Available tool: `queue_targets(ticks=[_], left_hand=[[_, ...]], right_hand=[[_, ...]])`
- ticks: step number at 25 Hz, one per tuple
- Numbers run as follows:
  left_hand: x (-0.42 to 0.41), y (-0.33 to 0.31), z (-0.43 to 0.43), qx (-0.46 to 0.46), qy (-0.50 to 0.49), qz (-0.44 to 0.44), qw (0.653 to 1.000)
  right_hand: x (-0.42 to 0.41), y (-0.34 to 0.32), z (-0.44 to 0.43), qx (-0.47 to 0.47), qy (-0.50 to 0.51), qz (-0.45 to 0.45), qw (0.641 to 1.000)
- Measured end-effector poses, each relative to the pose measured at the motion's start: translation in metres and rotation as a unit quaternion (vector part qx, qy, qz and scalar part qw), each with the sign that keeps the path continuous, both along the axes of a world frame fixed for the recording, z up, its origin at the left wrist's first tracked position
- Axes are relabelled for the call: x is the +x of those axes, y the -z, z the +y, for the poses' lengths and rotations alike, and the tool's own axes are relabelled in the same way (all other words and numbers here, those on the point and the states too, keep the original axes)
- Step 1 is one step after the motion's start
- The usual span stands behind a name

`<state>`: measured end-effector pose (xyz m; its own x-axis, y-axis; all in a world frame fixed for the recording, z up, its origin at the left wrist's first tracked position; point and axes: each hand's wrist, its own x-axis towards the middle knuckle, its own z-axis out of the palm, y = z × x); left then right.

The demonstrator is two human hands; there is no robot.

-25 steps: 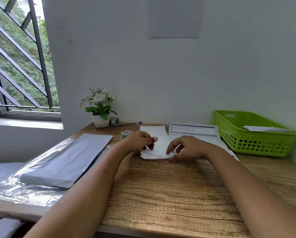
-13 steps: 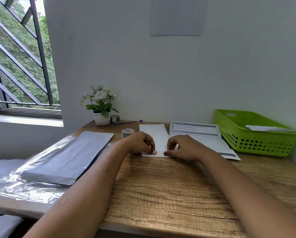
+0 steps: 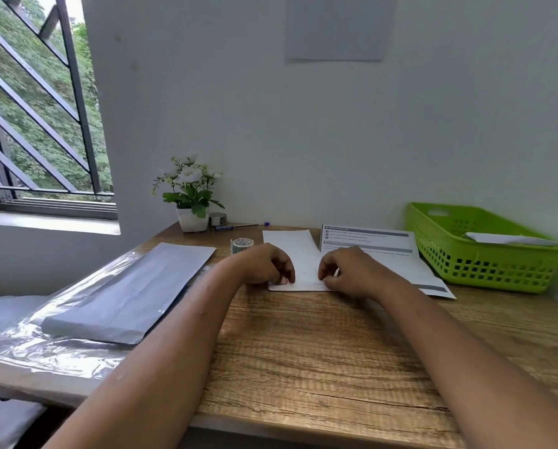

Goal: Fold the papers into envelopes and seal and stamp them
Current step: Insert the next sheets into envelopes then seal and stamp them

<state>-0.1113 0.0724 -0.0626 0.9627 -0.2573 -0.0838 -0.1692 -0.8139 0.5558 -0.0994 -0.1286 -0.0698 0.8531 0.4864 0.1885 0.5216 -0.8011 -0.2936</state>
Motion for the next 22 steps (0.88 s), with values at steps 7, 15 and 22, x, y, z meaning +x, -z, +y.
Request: queue_targets(ticks=[7, 15, 22], left_hand=[[-0.0009, 0.0006, -0.0008, 0.025, 0.041, -0.011, 0.999], [-0.0002, 0.0004, -0.0009, 0.03, 0.049, -0.011, 0.998], [-0.0036, 0.0003, -0.0099, 0.113, 0.043, -0.109, 0.987]], right_hand=[[-0.0012, 0.0038, 0.0054, -0.001, -0.004, 0.008, 1.0], [0.0022, 0.0037, 0.0002, -0.01, -0.006, -0.024, 1.0], [0.0047, 0.0082, 0.003, -0.001, 0.0, -0.047, 0.999]])
